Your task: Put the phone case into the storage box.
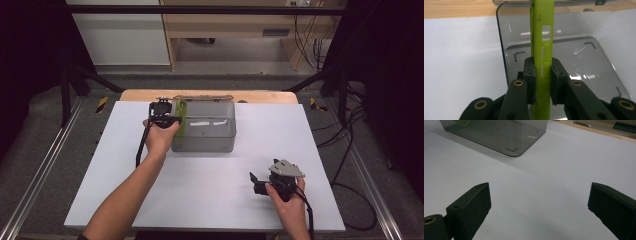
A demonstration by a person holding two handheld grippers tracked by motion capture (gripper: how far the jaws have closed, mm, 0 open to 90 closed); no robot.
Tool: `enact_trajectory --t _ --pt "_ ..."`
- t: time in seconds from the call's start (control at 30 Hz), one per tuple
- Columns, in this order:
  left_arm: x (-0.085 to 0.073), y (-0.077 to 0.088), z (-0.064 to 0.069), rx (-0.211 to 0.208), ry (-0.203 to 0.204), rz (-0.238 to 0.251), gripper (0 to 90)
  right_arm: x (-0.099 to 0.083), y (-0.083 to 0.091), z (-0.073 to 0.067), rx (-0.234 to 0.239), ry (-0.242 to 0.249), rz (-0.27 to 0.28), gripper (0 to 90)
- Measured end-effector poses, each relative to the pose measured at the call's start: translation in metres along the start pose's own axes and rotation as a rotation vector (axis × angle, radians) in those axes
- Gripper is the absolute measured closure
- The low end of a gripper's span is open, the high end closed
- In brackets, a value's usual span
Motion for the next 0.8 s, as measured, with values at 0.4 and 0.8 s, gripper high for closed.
enact_trajectory --t 0.4,0.8 --pt "-0.0009 -0.0009 0.0014 -0.006 0.003 -0.008 77.4 -0.0010 -0.0005 -0.0001 0.000 -0.006 -0.007 5.2" --pt "-0.0011 -0.0012 -0.0007 -0.006 0.010 -0.014 77.4 -0.0012 -0.0008 -0.0006 0.002 -0.009 -0.008 5.1"
Point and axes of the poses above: each handheld gripper's, and its own axes: y roughly backward along the jaws, x roughly out of its top, z roughly to its right, the point moved 10 cm from there along -y, roughly forward along the jaws, and after that the axes turned 3 degrees about -y, right-handed, at the moved point
